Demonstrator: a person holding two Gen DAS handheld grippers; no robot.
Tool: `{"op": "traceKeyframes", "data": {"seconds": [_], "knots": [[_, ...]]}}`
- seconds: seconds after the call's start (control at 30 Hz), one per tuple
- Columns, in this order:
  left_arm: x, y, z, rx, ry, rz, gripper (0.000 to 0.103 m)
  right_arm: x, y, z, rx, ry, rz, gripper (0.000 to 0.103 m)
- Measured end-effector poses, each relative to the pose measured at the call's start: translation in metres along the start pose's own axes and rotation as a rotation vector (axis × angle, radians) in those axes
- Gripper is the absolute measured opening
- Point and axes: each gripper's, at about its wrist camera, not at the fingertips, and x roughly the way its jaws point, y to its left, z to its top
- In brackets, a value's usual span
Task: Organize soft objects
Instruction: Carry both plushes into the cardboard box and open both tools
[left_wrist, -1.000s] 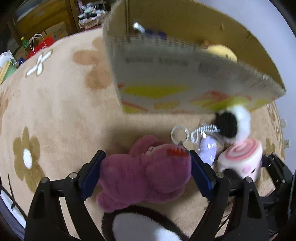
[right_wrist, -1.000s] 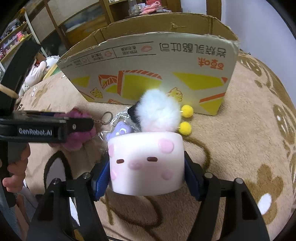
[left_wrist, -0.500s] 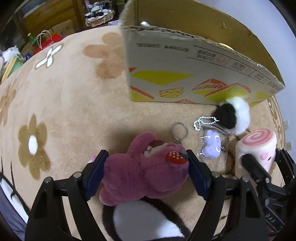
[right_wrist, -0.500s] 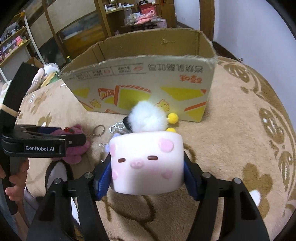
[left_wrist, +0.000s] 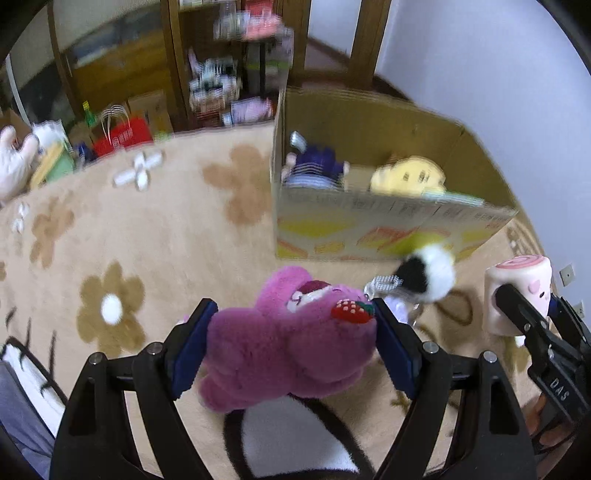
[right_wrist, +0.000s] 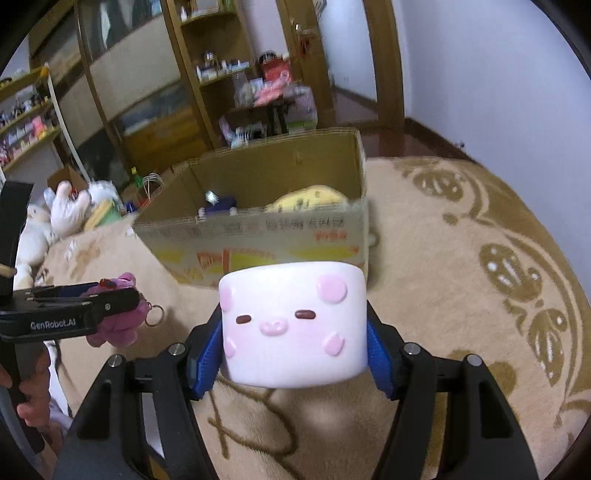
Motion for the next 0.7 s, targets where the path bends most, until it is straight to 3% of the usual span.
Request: {"op": "traceKeyframes", "data": {"seconds": [0.2, 0.47, 0.7], "knots": [[-0.035, -0.006, 0.019, 0.011, -0.181, -0.016, 0.081, -0.022, -0.001, 0.015, 0.001, -0.110, 0.015, 0.070], [-0.072, -0.014, 0.036, 0.045, -0.415, 0.016, 0.082, -0.030, -0.005, 0.034, 0.002, -0.183, 0.017, 0.070], [-0.070, -0.013, 0.052, 0.043, -0.498, 0.015, 0.082, -0.021, -0.003, 0.054, -0.031, -0.219, 0.019, 0.070]]}}
